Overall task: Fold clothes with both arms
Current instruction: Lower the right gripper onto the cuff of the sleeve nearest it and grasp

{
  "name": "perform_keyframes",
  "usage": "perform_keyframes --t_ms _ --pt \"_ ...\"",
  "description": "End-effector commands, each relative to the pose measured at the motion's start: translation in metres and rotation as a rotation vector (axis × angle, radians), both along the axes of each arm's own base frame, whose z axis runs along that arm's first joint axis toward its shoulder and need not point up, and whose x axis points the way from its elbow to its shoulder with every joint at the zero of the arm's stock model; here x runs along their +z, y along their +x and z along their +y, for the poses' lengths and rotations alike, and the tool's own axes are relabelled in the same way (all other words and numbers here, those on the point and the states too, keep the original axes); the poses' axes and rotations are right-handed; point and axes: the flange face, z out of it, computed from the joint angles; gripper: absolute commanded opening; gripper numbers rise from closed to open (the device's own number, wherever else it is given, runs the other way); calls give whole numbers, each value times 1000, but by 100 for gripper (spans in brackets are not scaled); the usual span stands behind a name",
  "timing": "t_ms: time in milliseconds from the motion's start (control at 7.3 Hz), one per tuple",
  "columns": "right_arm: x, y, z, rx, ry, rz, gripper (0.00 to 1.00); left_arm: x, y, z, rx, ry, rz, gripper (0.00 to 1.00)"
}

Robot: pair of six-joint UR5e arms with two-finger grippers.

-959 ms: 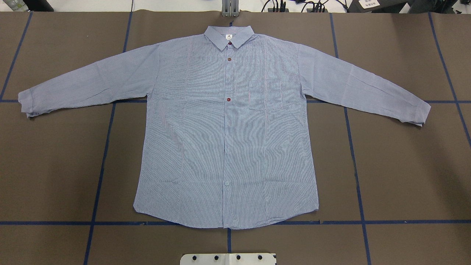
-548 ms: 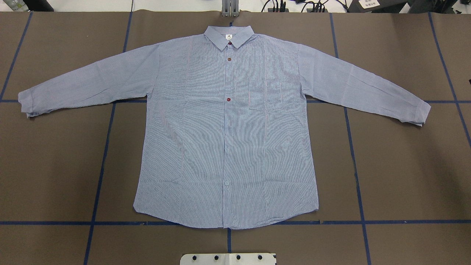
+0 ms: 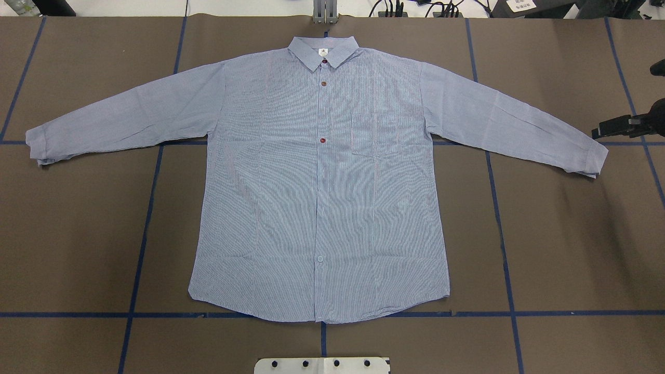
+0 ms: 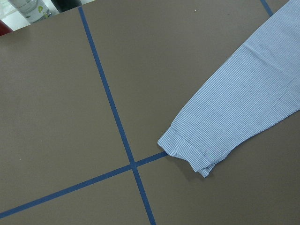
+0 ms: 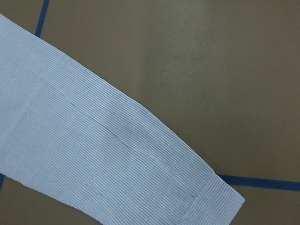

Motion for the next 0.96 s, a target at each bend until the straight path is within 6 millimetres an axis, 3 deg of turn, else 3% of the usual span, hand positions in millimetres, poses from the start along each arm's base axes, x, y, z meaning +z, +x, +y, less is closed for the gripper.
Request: perform_keyframes --t_ms 0,274,548,822 --pt "37 -30 20 41 2 -5 87 3 0 2 1 -4 0 100" --pt "67 -24 35 40 7 -6 82 4 0 2 2 -6 0 100" --pt "69 -30 36 33 8 1 76 4 0 2 2 -5 1 100" --pt "69 -36 39 21 7 2 76 4 0 2 3 -4 1 100"
